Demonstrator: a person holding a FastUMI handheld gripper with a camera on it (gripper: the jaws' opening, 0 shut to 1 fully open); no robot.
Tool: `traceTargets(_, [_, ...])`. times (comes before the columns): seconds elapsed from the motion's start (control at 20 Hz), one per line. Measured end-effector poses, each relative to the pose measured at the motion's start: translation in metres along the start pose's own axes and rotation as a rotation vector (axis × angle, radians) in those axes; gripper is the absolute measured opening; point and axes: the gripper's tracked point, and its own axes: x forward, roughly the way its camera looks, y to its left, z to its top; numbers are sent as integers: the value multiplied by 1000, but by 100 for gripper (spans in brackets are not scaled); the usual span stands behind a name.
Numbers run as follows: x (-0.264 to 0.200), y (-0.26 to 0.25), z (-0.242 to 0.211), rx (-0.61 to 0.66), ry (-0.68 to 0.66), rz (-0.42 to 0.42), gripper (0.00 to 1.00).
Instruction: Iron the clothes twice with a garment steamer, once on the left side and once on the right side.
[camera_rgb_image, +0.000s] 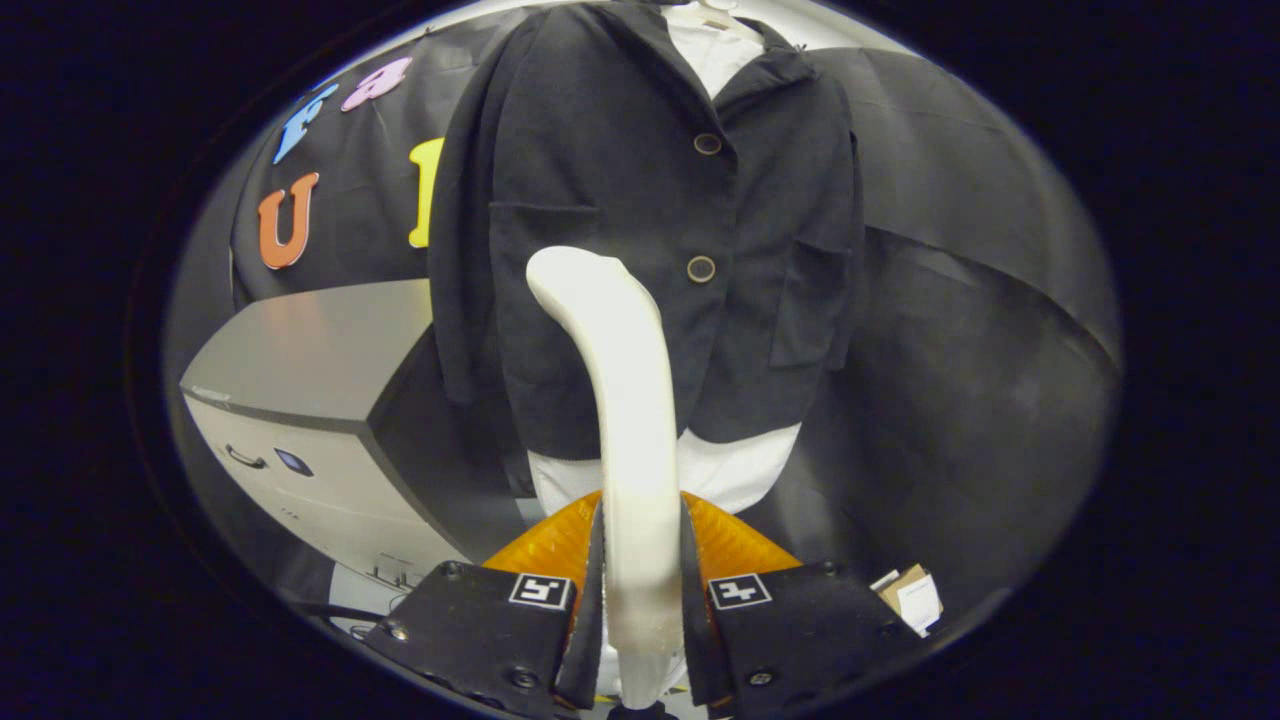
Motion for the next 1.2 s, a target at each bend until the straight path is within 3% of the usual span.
traceTargets(0.55, [6, 9, -46, 31, 95, 10, 37])
traceTargets(0.9, [-28, -6, -55, 95, 100, 1, 37])
traceTargets(1.2, [-67, -54, -59, 161, 91, -23, 37])
